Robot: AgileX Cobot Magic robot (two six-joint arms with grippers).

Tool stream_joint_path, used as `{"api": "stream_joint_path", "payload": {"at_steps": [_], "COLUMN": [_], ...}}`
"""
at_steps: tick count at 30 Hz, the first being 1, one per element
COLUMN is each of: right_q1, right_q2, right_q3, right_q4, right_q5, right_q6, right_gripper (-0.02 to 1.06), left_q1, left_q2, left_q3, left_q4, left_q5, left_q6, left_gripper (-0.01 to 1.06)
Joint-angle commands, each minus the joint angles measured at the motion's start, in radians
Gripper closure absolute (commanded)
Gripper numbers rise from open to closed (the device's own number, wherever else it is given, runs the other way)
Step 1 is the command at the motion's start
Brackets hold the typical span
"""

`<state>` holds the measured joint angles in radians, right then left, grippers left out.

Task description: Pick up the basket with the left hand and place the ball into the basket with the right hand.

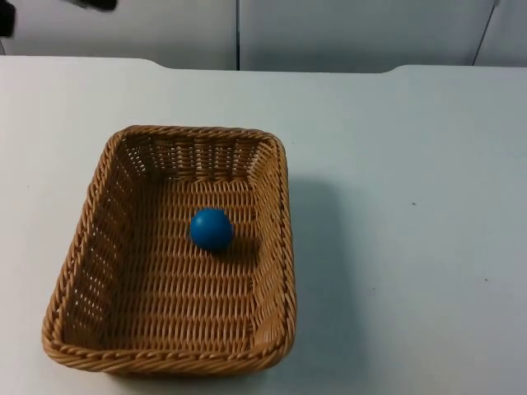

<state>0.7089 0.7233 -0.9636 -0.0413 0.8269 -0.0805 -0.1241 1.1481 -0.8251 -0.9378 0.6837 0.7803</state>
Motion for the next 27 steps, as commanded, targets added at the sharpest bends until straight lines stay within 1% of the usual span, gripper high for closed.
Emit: {"api": "stream_joint_path", "payload": {"at_steps": [1, 3, 4, 7, 9, 10, 11, 14, 15, 17, 19, 20, 21, 26, 27], "right_q1": [-0.002, -0.002, -0.002, -0.002, -0.002, -0.002, -0.002, -0.002, -0.002, -0.002, -0.002, -0.002, -0.002, -0.002, -0.002], "right_q2": [-0.025, -0.06, -0.06, -0.119, -0.161, -0.161, -0.185, -0.255, -0.255, -0.319, -0.352, -0.377, -0.377, -0.486, -0.486], "right_q3": [0.026, 0.061, 0.061, 0.118, 0.156, 0.156, 0.17, 0.221, 0.221, 0.272, 0.302, 0.323, 0.323, 0.435, 0.435], "right_q4": [-0.008, -0.008, -0.008, -0.006, -0.006, -0.006, -0.006, -0.006, -0.006, -0.002, 0.005, 0.013, 0.013, 0.025, 0.025], "right_q5": [-0.013, -0.033, -0.033, -0.049, -0.049, -0.049, -0.049, -0.047, -0.047, -0.047, -0.043, -0.038, -0.038, -0.008, -0.008], "right_q6": [-0.004, 0.001, 0.001, 0.002, 0.006, 0.006, 0.006, 0.016, 0.016, 0.021, 0.023, 0.021, 0.021, 0.033, 0.033], "right_gripper": [0.28, 0.28, 0.28, 0.28, 0.28, 0.28, 0.28, 0.28, 0.28, 0.28, 0.28, 0.28, 0.28, 0.28, 0.28], "left_q1": [0.002, 0.002, 0.002, 0.002, 0.002, 0.002, 0.002, 0.002, 0.002, 0.002, 0.002, 0.002, 0.002, 0.002, 0.002], "left_q2": [-0.112, -0.216, -0.216, -0.366, -0.464, -0.464, -0.508, -0.612, -0.612, -0.665, -0.713, -0.731, -0.731, -0.828, -0.828], "left_q3": [0.0, 0.0, 0.0, 0.0, 0.0, 0.0, 0.0, 0.0, 0.0, 0.0, 0.0, 0.0, 0.0, 0.0, 0.0], "left_q4": [0.09, 0.145, 0.145, 0.186, 0.25, 0.25, 0.298, 0.479, 0.479, 0.566, 0.619, 0.635, 0.635, 0.698, 0.698], "left_q5": [0.022, 0.027, 0.027, 0.033, 0.041, 0.041, 0.053, 0.12, 0.12, 0.179, 0.238, 0.256, 0.256, 0.356, 0.356], "left_q6": [-0.053, -0.088, -0.088, -0.118, -0.184, -0.184, -0.218, -0.336, -0.336, -0.402, -0.448, -0.474, -0.474, -0.556, -0.556], "left_gripper": [0.05, 0.05, 0.05, 0.05, 0.05, 0.05, 0.05, 0.05, 0.05, 0.05, 0.05, 0.05, 0.05, 0.05, 0.05]}}
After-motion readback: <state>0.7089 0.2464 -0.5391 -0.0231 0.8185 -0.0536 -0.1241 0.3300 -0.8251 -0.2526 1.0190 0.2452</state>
